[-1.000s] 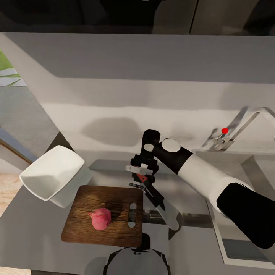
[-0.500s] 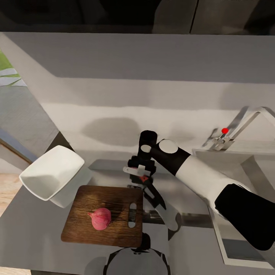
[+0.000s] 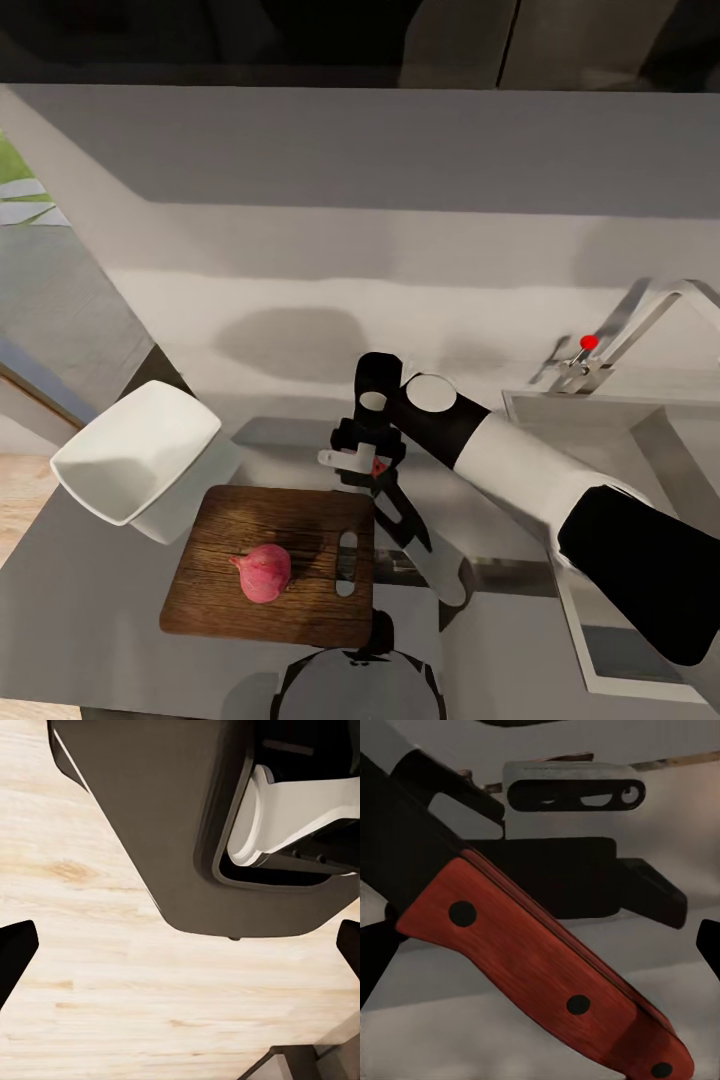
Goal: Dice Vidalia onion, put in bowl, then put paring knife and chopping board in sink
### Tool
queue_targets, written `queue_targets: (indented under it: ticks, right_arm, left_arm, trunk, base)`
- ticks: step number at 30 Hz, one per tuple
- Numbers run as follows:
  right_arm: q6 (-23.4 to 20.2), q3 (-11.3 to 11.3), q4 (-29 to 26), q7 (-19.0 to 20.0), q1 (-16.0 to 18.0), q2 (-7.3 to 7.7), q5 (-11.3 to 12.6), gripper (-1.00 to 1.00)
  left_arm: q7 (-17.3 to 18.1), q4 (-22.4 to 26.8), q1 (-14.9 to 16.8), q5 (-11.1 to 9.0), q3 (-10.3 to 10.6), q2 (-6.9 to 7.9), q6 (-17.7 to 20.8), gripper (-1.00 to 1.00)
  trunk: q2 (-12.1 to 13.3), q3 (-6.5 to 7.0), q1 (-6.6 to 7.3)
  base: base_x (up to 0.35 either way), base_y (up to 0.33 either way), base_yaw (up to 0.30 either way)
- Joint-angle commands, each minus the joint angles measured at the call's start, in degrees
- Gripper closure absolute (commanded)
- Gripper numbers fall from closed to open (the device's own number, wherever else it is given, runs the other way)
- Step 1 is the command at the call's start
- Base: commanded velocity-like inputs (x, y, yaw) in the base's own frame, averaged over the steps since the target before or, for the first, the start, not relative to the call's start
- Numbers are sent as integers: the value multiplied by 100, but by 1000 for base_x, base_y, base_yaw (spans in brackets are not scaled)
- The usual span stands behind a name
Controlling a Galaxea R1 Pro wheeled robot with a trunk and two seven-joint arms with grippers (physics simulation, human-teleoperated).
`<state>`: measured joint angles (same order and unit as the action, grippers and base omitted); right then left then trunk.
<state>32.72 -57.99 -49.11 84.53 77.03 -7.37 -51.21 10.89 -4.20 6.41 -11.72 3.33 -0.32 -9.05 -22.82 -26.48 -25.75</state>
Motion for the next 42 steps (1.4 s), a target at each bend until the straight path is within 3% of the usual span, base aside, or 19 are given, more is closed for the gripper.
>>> queue_targets:
  ticks: [1,25,42]
  right_arm:
    - [33,-10,-2,2,6,2,-12,-100]
    - [33,-11,-2,195,5,17,-12,-100]
    - [33,-11,-2,204,5,17,-12,-100]
  left_arm:
    - [30,-28,10,-58,36,-2,-42,-100]
    - [13,-27,10,-63,25,22,-98,-100]
    - [18,-28,10,-71,10,192,-91,-100]
  trunk:
    - [-9,-8,-3]
    - [-9,-8,-3]
    - [-9,-8,-3]
  base:
    - [0,0,0]
    - [0,0,0]
    - [0,0,0]
